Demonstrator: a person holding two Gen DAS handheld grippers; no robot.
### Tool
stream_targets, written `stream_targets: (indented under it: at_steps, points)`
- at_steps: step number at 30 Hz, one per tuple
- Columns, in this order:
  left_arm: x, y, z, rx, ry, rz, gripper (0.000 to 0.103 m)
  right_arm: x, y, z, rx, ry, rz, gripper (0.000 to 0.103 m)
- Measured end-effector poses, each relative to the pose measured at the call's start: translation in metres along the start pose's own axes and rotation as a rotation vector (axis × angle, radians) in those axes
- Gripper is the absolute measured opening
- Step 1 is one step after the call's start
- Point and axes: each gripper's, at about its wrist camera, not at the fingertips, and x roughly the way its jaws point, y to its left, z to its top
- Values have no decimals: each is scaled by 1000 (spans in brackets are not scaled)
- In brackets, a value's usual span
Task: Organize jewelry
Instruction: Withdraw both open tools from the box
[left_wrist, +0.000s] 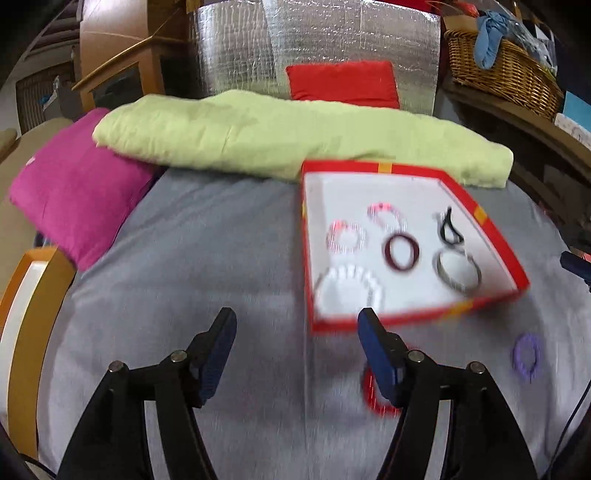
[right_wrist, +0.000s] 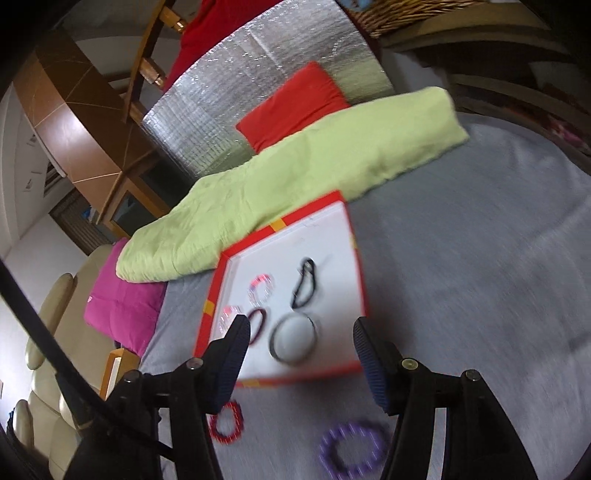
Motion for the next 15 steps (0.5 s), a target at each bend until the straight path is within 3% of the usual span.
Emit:
stream_targets:
  at_steps: [7, 11, 15]
  points:
    - [-22, 6, -45, -66, 25, -100, 69, -30, -26, -44, 50, 66, -15, 61]
    - [-16, -4, -46, 13, 10, -60, 69, -31, -37, -56, 67, 93, -21, 61]
    - [-8, -8, -45, 43, 13, -70, 69, -27, -49, -53, 93, 99, -21, 61]
